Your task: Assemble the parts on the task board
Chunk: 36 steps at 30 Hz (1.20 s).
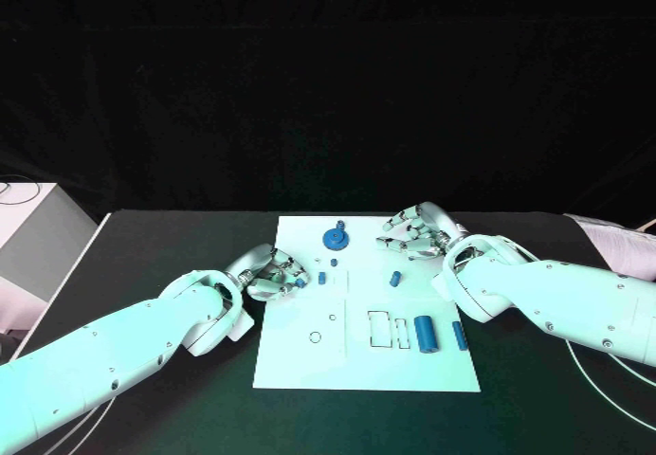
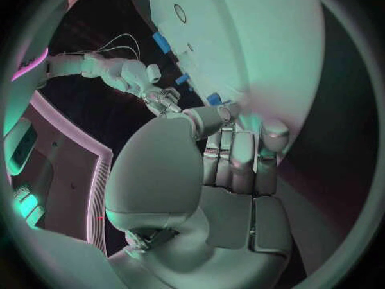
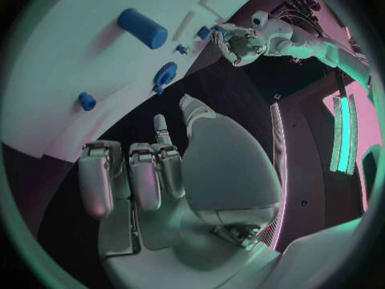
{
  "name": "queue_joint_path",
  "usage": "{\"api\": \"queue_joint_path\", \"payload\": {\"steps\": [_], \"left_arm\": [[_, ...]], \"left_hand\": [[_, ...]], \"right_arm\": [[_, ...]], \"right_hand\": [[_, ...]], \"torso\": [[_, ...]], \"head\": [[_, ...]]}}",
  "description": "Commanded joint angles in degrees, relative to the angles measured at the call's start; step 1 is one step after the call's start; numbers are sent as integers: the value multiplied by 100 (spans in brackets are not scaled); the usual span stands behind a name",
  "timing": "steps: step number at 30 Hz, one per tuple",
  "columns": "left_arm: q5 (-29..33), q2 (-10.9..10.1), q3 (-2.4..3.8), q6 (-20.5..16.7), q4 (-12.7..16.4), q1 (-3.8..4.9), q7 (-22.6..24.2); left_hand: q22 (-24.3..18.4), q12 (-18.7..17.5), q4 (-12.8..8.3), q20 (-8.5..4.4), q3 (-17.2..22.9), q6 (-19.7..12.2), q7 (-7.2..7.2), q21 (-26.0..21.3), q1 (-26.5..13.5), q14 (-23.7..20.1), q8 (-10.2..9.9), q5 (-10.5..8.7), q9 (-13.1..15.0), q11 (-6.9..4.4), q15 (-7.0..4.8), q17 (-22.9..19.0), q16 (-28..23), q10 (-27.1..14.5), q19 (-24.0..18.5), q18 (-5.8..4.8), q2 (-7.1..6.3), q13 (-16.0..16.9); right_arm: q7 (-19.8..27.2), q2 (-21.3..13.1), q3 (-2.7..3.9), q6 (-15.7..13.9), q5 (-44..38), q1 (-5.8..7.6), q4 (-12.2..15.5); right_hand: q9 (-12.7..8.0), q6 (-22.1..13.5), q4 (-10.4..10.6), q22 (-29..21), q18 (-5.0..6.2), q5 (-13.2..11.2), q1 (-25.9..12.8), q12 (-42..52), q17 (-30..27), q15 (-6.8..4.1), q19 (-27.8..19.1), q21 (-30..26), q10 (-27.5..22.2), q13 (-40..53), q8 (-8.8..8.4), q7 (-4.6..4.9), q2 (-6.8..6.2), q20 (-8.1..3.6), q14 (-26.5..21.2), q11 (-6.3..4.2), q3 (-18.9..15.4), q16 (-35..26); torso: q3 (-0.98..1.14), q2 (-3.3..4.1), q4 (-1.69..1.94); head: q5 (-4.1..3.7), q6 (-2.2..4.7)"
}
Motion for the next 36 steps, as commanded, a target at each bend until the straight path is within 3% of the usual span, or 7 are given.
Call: {"api": "queue_joint_path", "payload": {"steps": [1, 36], "left_arm": [[-54, -11, -31, 220, -37, -38, -162], [-7, -28, -28, 207, -26, -38, -75]], "left_hand": [[12, -36, -42, 10, 19, -40, -10, 28, 67, -30, -23, 7, -8, 28, 7, 9, 29, -29, -44, 88, 4, -13], [291, -316, -318, 129, 400, -103, 10, 365, 117, -38, -82, 9, -143, 183, 136, 88, 137, -286, -104, 71, -23, -321]], "right_arm": [[53, -1, 1, 59, -53, -4, 5], [59, 0, 1, 54, -47, -7, -2]], "right_hand": [[7, -5, -12, 1046, -24, 25, -65, 10, 1509, -37, 373, -26, 532, 1440, 34, -32, -3, -30, 598, -41, 35, 25], [17, -6, -17, 1039, -21, 18, -82, 4, 1509, -41, 370, -38, 526, 1436, 50, -36, -22, -33, 598, -45, 39, 25]], "torso": [[-1, -1, 1], [-4, -1, -1]], "head": [[0, 2], [6, 0]]}}
